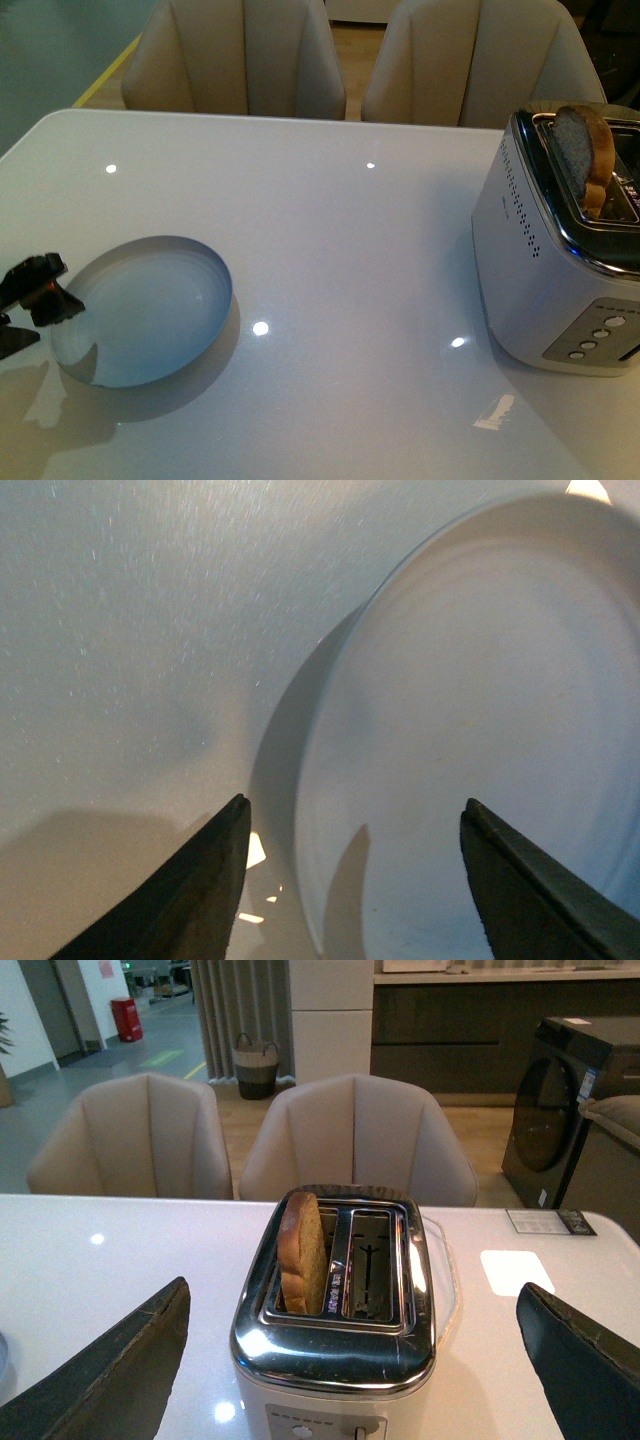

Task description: Left arm holds plate, right arm toasts bread

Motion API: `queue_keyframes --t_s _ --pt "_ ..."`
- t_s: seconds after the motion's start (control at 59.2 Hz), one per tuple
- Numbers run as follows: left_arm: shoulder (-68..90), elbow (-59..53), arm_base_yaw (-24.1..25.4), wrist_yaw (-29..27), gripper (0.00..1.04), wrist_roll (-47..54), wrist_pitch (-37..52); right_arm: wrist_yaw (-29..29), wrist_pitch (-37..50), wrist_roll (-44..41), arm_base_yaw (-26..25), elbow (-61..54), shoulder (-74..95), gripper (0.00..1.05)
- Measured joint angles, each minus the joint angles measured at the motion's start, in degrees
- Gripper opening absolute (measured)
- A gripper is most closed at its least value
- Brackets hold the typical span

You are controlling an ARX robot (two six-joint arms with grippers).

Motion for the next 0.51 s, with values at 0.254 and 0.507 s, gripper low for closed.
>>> queue_keyframes --t_s 0.254,0.507 --pt "-17.8 -0.5 -2.3 -2.8 0.97 0.2 -3.5 0.0 0.0 0.0 0.0 0.0 0.0 0.96" --pt "-24.6 -0.1 -4.7 -5.2 0.96 0.9 -3.4 0.0 0.0 0.0 0.0 0.0 0.0 0.96"
